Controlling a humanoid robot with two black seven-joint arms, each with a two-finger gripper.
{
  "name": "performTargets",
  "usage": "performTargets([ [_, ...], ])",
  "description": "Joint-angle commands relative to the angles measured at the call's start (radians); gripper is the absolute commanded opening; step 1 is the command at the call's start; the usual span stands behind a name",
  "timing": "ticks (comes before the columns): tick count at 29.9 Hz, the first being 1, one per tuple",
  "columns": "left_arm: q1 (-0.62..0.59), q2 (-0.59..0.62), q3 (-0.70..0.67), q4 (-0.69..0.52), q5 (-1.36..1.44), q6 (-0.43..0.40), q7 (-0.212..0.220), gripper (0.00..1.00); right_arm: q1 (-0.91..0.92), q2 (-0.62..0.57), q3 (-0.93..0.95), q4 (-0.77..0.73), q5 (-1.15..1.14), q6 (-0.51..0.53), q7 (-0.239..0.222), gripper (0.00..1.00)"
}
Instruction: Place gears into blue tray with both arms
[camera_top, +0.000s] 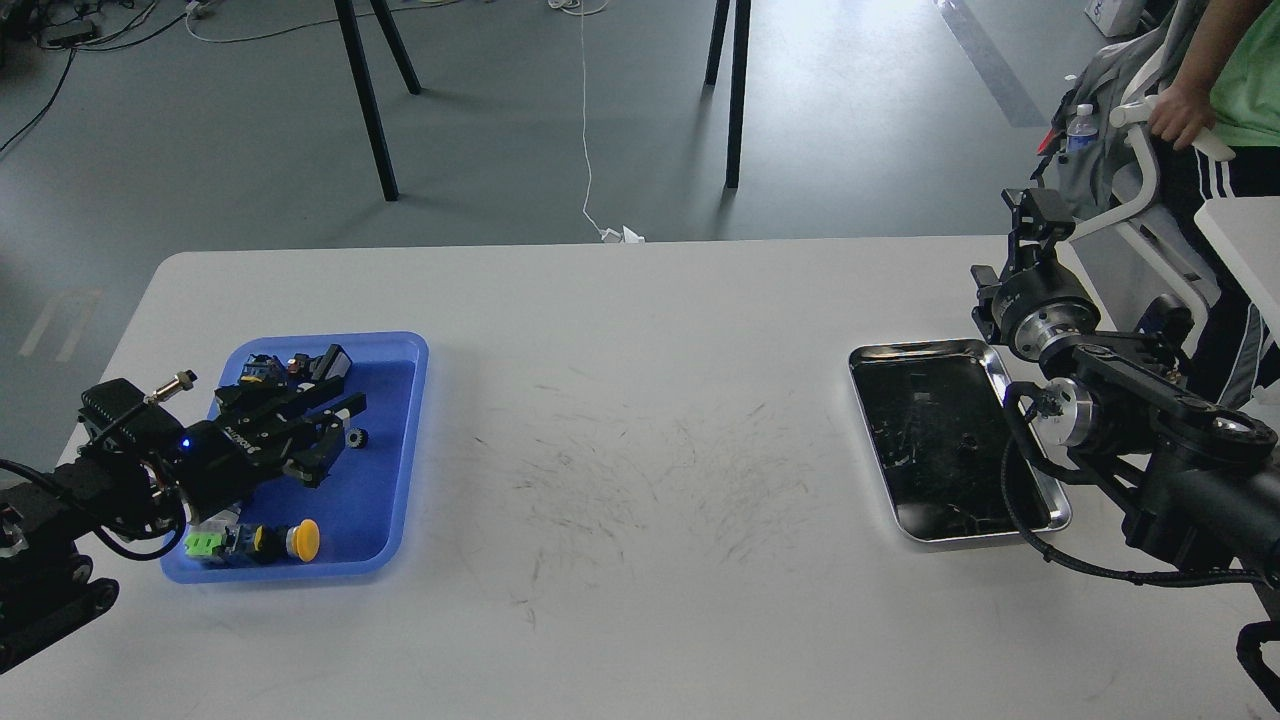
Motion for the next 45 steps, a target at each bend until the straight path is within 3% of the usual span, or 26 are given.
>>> performTargets([
  [1, 0.001, 0.000, 0.000, 0.006, 0.002, 0.000, 0.000, 0.43, 0.000, -0.002, 0.000, 0.002, 0.000, 0.001, 0.000, 0.97],
  [9, 0.004, 0.033, -0.003, -0.001, -0.012, 0.000, 0.000, 0.48, 0.001, -0.005, 0.000, 0.006, 0.000, 0.002, 0.000, 0.97],
  [16, -0.008, 0.073, -0.006, -0.017, -0.303, -0.013, 0.000, 0.55, 0.006, -0.009, 0.000, 0.057, -0.002, 0.002, 0.000, 0.98],
  [22, -0.023, 0.078, -0.020, -0.035, -0.580, -0.032, 0.000, 0.66, 0.020, -0.014, -0.012, 0.081, -0.002, 0.002, 0.000, 0.99],
  [25, -0.025, 0.078, -0.037, -0.040, -0.747, -0.042, 0.000, 0.81, 0.033, -0.040, -0.046, 0.110, -0.003, 0.004, -0.002, 0.99],
  [32, -0.140, 0.080, -0.037, -0.025, -0.987, -0.145, 0.000, 0.93, 0.095, -0.121, -0.201, 0.202, -0.074, 0.022, -0.009, 0.99],
  [35, -0.155, 0.080, -0.064, -0.023, -1.084, -0.196, 0.000, 0.98, 0.137, -0.172, -0.291, 0.261, -0.077, 0.039, -0.035, 0.99],
  [45, -0.174, 0.067, -0.149, 0.017, -1.245, -0.281, 0.000, 0.98, 0.372, -0.383, -0.612, 0.498, -0.185, 0.148, -0.075, 0.99],
])
